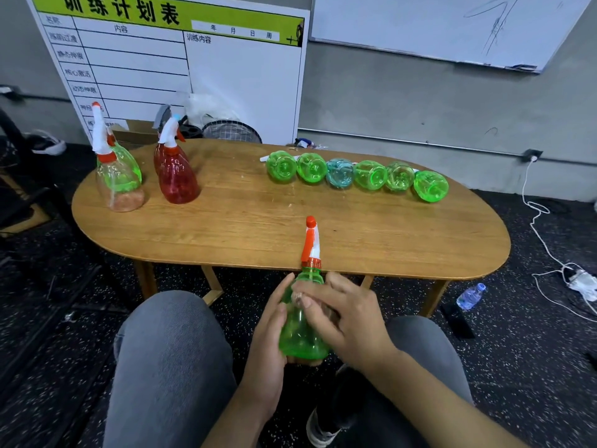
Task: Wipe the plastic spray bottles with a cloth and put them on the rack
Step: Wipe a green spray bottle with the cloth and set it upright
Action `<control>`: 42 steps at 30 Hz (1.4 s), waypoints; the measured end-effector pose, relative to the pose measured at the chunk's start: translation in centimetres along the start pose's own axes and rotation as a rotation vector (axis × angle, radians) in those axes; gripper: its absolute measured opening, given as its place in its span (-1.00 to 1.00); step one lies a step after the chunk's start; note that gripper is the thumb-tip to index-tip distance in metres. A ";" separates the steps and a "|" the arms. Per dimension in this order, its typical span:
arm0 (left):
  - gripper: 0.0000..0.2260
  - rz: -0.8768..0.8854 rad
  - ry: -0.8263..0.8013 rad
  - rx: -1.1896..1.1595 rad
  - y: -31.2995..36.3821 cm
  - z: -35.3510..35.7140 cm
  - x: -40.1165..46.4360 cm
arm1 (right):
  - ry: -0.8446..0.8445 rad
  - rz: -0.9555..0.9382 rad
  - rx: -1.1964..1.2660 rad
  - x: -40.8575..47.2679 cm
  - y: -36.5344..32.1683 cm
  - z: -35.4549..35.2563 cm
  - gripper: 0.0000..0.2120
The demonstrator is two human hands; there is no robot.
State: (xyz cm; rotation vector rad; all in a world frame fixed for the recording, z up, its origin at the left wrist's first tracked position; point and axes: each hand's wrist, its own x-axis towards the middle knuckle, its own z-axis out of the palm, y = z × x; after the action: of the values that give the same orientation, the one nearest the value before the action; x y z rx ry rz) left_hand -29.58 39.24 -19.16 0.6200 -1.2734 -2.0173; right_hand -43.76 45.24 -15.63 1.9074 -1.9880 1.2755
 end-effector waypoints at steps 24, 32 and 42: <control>-0.59 0.002 0.030 0.005 -0.4 -0.2 0.1 | 0.011 -0.195 -0.010 -2.7 -0.1 0.5 -0.77; -0.56 -0.027 0.024 -0.093 0.7 0.6 -0.3 | -0.104 -0.468 -0.112 -3.3 -1.1 -1.7 -0.75; -0.48 -0.040 -0.010 -0.087 0.8 0.7 -0.1 | 0.176 0.118 0.122 1.7 2.0 -1.9 -0.69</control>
State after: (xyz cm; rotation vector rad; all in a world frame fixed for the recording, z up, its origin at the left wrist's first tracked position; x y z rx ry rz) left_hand -29.76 39.50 -18.16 0.5993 -1.1804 -2.0988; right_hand -46.70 44.78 -14.38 1.6804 -2.0002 1.5699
